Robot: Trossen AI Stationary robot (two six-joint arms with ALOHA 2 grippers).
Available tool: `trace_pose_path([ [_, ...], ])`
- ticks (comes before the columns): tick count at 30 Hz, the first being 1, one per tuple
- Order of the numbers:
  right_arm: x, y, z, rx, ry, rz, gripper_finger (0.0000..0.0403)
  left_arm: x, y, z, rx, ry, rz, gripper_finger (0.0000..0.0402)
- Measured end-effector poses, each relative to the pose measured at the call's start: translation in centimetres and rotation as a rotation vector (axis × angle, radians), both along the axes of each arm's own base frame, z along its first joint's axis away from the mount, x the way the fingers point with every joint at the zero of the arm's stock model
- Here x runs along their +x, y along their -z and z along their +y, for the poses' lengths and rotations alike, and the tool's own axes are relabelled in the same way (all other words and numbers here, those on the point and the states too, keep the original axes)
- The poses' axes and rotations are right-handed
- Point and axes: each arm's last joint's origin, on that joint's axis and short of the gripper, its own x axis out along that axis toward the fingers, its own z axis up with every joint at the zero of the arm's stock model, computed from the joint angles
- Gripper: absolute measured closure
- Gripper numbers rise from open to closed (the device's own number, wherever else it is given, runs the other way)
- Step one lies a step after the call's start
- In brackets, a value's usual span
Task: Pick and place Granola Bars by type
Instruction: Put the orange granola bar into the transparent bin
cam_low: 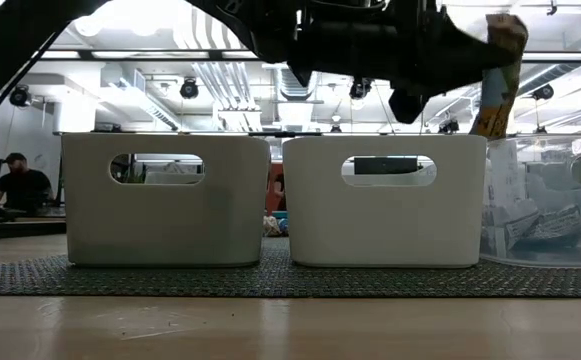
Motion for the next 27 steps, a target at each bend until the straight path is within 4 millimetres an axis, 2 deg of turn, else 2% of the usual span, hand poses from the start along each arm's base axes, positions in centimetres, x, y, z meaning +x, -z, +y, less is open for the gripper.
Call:
trace_pose_path([
  [10,0.0,0.0,0.0,0.009,0.002,-0.003,0.0394,0.12,-0.34,-0.04,0.27,0.019,-0.105,0.0364],
  [21,0.0,0.0,0.0,0.011,0.002,-0.004,0.0394,0.19,-0.78,0.01,0.236,-0.004,-0.043,0.0363],
  [27,0.0,-0.01,0.0,0.011,0.002,-0.004,0.0394,0.13,-0.66,0.01,0.261,0.004,-0.021,0.033],
])
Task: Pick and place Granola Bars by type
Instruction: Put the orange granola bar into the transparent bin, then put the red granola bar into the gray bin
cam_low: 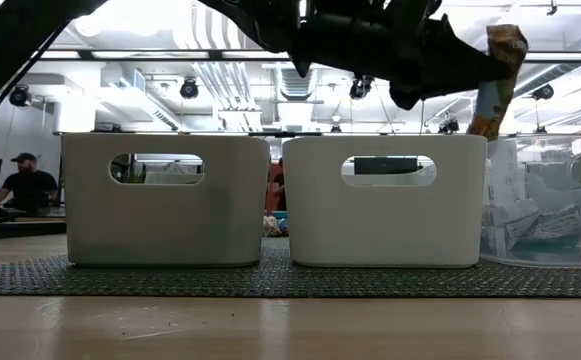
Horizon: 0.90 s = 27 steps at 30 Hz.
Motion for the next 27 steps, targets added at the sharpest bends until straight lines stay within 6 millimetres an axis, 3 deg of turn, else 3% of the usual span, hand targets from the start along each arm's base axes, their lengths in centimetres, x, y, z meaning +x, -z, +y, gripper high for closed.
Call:
trace_pose_path([
  [7,0.0,0.0,0.0,0.0,0.0,0.0,0.0394,0.01,0.02,0.04,0.006,-0.012,0.001,0.0293],
  [27,0.0,-0.01,0.0,-0.001,0.0,0.0,0.0394,-0.08,0.28,0.04,0.013,-0.013,0.028,0.0291],
])
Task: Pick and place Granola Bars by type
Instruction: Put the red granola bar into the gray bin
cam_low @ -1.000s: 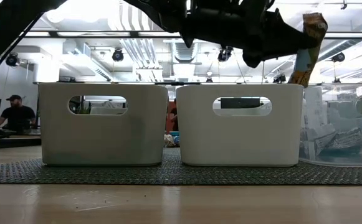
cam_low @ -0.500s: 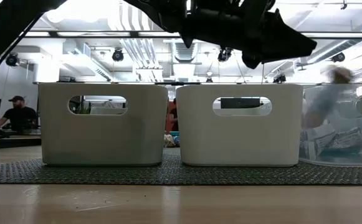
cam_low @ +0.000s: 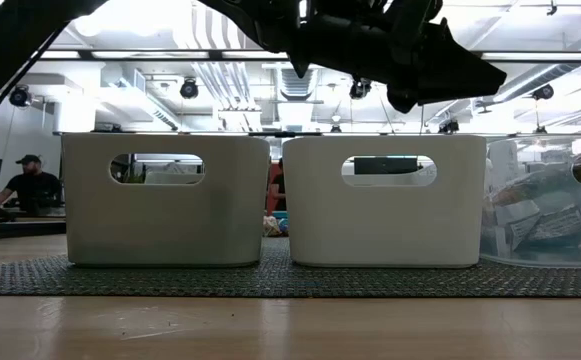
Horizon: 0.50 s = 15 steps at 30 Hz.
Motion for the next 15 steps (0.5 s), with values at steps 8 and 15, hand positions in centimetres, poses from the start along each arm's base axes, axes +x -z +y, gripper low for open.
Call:
trace_pose_path([
  [8,0.0,0.0,0.0,-0.002,0.013,0.001,0.0394,-0.1,0.1,0.4,-0.035,-0.017,0.03,0.0291],
  [15,0.0,0.0,-0.1,-0.008,0.025,0.003,0.0394,-0.8,-1.4,1.3,-0.145,-0.075,0.073,0.0325],
])
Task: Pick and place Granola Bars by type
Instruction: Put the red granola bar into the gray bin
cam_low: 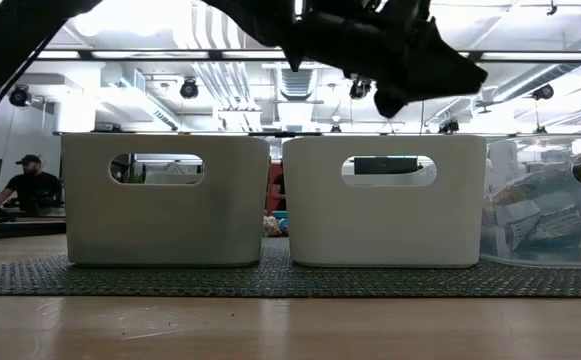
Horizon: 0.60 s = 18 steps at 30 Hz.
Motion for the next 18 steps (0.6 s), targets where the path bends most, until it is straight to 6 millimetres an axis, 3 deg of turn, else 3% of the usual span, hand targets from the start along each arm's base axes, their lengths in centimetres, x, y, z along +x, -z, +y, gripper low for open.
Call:
trace_pose_path([
  [5,0.0,0.0,0.0,0.0,0.0,0.0,0.0394,-0.9,-2.1,0.0,0.019,0.012,-0.007,0.0393],
  [18,0.8,0.9,-0.3,0.024,0.026,0.036,0.0394,-5.3,-8.2,0.2,0.076,-0.063,0.032,0.0401],
])
